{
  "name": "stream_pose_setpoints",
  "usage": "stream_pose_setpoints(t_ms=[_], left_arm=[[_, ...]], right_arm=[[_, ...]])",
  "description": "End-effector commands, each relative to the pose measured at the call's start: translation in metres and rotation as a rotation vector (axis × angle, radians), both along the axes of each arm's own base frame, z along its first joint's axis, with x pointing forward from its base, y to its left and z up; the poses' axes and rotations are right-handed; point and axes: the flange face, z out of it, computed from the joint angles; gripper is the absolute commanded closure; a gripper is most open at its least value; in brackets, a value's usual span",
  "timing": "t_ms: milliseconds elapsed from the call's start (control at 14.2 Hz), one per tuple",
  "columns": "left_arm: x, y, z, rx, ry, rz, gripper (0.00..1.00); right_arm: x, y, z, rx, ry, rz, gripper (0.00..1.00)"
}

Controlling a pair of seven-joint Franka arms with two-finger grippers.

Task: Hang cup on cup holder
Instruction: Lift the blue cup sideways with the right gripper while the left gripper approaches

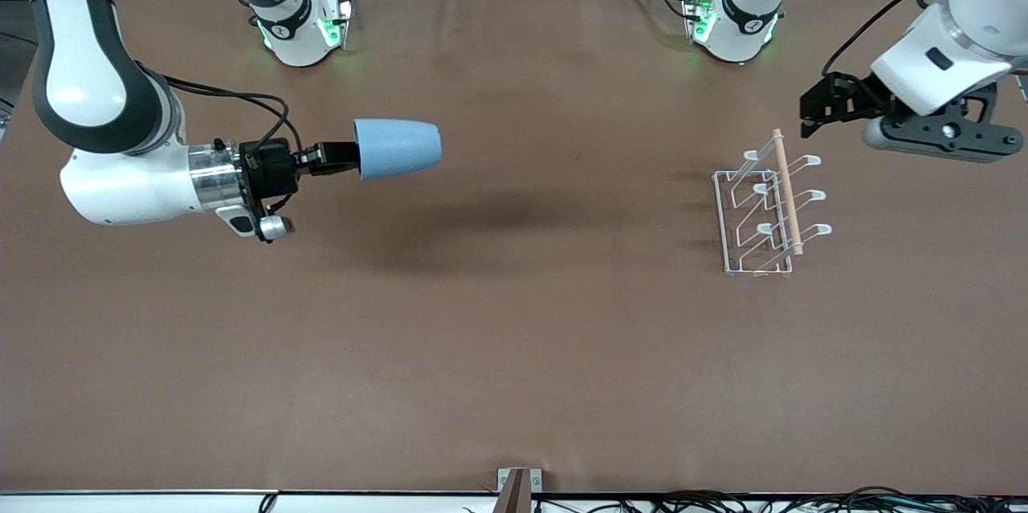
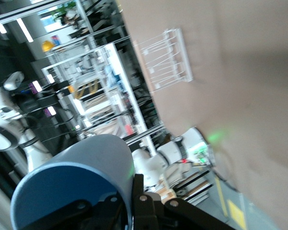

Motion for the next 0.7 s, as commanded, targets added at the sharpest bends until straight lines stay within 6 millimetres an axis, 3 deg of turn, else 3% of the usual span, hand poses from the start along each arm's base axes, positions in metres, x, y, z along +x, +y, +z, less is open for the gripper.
stream_pose_setpoints(t_ms=[0, 352, 633], left_arm=[[0.0, -0.048, 0.023, -0.032, -0.049, -0.083, 0.0], [-0.013, -0.142, 0.027, -0.091, -0.158, -0.235, 0.0], [-0.034, -0.225, 0.03, -0.159, -0.224, -0.321, 0.0]], right_arm=[[-0.003, 0.014, -0.005, 0.097, 0.037, -0.013, 1.0], [-0.001, 0.038, -0.013, 0.19, 0.085, -0.041, 1.0], [0.004, 0.043, -0.014, 0.2, 0.085, -0.044, 1.0]])
